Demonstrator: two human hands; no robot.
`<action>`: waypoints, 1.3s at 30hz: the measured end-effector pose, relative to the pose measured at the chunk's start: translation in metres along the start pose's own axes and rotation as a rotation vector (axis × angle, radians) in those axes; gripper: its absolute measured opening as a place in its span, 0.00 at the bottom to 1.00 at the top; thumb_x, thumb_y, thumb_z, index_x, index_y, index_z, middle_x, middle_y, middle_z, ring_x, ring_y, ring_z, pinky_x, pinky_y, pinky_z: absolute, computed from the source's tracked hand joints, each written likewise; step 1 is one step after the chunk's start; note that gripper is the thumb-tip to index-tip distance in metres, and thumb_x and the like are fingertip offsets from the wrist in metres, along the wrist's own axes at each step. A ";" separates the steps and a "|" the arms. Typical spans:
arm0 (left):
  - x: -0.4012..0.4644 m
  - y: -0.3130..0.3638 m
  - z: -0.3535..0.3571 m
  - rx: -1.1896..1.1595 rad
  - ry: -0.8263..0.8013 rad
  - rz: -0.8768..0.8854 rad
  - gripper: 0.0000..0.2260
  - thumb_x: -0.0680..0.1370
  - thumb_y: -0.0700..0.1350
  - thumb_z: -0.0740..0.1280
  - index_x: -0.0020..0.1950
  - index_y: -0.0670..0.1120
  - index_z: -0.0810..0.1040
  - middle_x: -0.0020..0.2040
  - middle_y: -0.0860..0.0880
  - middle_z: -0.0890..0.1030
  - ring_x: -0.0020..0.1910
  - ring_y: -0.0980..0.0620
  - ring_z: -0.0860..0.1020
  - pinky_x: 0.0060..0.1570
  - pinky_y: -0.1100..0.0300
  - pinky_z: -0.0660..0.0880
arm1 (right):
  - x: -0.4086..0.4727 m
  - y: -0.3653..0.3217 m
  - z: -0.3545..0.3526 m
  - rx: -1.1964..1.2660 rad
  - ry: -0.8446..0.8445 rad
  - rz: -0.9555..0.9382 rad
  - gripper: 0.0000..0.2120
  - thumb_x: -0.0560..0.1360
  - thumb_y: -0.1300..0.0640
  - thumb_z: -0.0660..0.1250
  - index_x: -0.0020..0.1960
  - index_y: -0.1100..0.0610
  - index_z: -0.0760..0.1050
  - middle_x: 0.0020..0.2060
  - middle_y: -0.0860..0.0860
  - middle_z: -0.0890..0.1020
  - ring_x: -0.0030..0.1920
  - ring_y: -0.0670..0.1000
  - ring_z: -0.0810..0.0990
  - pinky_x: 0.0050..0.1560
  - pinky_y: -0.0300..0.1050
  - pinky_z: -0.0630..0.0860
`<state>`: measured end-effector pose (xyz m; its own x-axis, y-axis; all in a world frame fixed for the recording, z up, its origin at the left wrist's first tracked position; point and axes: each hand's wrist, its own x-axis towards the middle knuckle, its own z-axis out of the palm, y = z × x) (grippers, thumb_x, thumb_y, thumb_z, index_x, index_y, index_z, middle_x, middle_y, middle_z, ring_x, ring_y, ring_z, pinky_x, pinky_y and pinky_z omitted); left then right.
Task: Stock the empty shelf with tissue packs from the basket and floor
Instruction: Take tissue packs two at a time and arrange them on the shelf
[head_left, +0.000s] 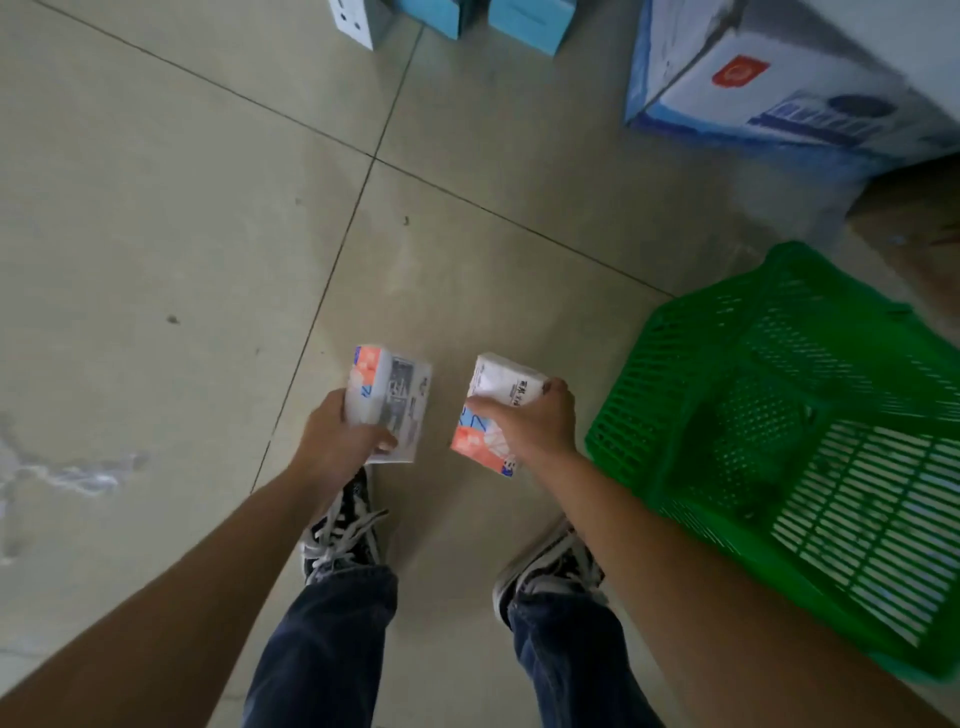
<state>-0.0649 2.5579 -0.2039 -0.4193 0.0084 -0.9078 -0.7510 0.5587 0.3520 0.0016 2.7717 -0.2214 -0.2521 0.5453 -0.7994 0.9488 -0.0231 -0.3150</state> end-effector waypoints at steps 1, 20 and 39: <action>-0.010 0.008 -0.003 -0.070 -0.031 -0.024 0.23 0.69 0.31 0.70 0.64 0.42 0.76 0.53 0.46 0.84 0.52 0.44 0.84 0.39 0.59 0.79 | -0.005 -0.010 -0.008 0.022 -0.015 -0.001 0.38 0.55 0.47 0.85 0.58 0.57 0.71 0.57 0.54 0.79 0.52 0.54 0.85 0.52 0.53 0.85; -0.263 0.277 -0.120 -0.641 -0.169 0.202 0.18 0.65 0.36 0.60 0.54 0.41 0.78 0.52 0.41 0.84 0.51 0.40 0.81 0.48 0.52 0.75 | -0.240 -0.301 -0.203 0.160 -0.413 -0.281 0.17 0.62 0.53 0.83 0.48 0.57 0.85 0.41 0.56 0.90 0.41 0.57 0.91 0.45 0.50 0.87; -0.665 0.480 -0.256 -0.470 -0.404 0.688 0.23 0.65 0.40 0.65 0.59 0.41 0.81 0.53 0.42 0.86 0.44 0.48 0.87 0.36 0.57 0.82 | -0.612 -0.493 -0.458 0.270 -0.330 -0.643 0.25 0.58 0.49 0.85 0.53 0.54 0.87 0.44 0.54 0.91 0.45 0.55 0.91 0.55 0.56 0.86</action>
<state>-0.2770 2.6078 0.6275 -0.7063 0.5511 -0.4444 -0.5697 -0.0696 0.8189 -0.2247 2.8326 0.6575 -0.8219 0.2432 -0.5150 0.5281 -0.0131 -0.8491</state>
